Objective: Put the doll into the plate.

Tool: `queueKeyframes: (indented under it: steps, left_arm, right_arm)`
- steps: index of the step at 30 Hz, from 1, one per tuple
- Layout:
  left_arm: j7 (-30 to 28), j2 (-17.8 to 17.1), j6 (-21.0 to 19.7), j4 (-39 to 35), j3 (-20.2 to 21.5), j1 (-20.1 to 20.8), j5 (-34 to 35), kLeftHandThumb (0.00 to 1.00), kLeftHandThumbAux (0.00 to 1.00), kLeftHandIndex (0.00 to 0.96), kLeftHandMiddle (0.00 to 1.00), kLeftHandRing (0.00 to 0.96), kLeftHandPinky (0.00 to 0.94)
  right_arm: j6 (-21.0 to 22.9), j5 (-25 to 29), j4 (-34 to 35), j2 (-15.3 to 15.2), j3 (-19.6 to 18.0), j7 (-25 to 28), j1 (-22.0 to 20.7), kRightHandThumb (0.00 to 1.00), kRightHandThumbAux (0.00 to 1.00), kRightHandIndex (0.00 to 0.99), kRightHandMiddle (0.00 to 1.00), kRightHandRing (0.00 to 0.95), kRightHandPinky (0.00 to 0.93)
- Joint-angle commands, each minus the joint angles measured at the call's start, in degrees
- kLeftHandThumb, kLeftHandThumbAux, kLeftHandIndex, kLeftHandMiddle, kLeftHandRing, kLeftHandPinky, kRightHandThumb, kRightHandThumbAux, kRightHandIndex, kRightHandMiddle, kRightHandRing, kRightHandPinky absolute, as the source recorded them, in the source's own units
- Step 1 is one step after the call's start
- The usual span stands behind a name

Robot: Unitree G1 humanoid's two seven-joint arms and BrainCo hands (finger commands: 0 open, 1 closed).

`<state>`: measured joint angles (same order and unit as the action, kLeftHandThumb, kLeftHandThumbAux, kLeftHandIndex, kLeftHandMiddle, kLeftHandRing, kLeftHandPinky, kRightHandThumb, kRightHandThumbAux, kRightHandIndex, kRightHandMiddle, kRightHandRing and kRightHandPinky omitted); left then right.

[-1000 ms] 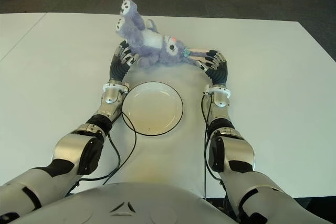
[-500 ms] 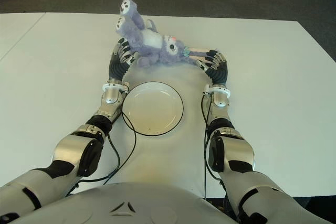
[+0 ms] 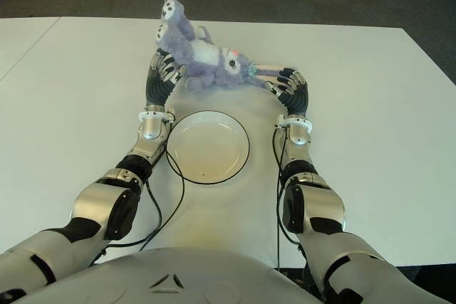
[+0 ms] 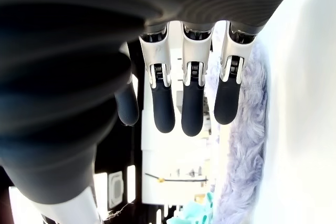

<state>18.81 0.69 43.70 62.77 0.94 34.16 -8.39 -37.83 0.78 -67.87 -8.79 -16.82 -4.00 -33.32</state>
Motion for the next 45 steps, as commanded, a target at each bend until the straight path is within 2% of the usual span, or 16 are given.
queueKeyframes:
  steps: [1, 3, 8, 18, 23, 32, 39, 45]
  left_arm:
    - [4.84, -1.44, 0.64, -1.13, -1.97, 0.30, -4.71, 0.229, 0.616, 0.010, 0.138, 0.162, 0.174]
    - [5.68, -1.77, -0.06, -1.08, -2.21, 0.61, -5.54, 0.235, 0.612, 0.008, 0.140, 0.164, 0.179]
    - [6.76, -2.29, -1.90, -0.93, -2.73, 1.13, -6.66, 0.231, 0.605, 0.005, 0.135, 0.166, 0.189]
    - [5.61, -3.85, -5.33, 0.51, -2.58, 2.78, -6.01, 0.224, 0.595, 0.021, 0.150, 0.188, 0.212]
    - [4.71, -5.43, -8.46, 2.38, -2.33, 4.28, -5.82, 0.223, 0.602, 0.028, 0.156, 0.189, 0.205]
    - [5.24, -6.07, -13.69, 6.41, -1.98, 6.92, -5.42, 0.227, 0.593, 0.044, 0.171, 0.204, 0.225]
    - [5.71, -6.15, -15.12, 7.79, -1.93, 8.18, -5.27, 0.226, 0.582, 0.043, 0.173, 0.204, 0.215]
    - [6.69, -5.83, -17.34, 8.56, -2.22, 11.74, -5.68, 0.214, 0.571, 0.040, 0.173, 0.211, 0.235]
  right_arm:
    - [2.52, -0.18, -8.73, 5.40, -0.06, -0.99, 15.35, 0.108, 0.837, 0.261, 0.292, 0.295, 0.317]
    - [2.45, -0.41, -8.74, 5.37, 0.12, -1.22, 15.35, 0.110, 0.839, 0.262, 0.290, 0.293, 0.292]
    - [2.14, -0.37, -8.72, 5.43, 0.08, -1.41, 15.35, 0.132, 0.843, 0.264, 0.288, 0.289, 0.300]
    - [2.69, 0.09, -8.78, 5.65, -0.28, -0.61, 15.08, 0.118, 0.844, 0.259, 0.284, 0.286, 0.297]
    - [3.02, 0.26, -8.82, 5.73, -0.42, -0.38, 14.90, 0.108, 0.834, 0.261, 0.286, 0.287, 0.292]
    - [3.35, 1.19, -8.83, 5.87, -1.16, 0.78, 14.69, 0.128, 0.839, 0.268, 0.291, 0.294, 0.309]
    - [3.15, 1.12, -8.83, 5.90, -1.24, 0.42, 14.66, 0.140, 0.844, 0.271, 0.293, 0.298, 0.324]
    - [3.02, 0.41, -8.86, 5.78, -0.68, -0.51, 14.68, 0.137, 0.837, 0.274, 0.294, 0.300, 0.315]
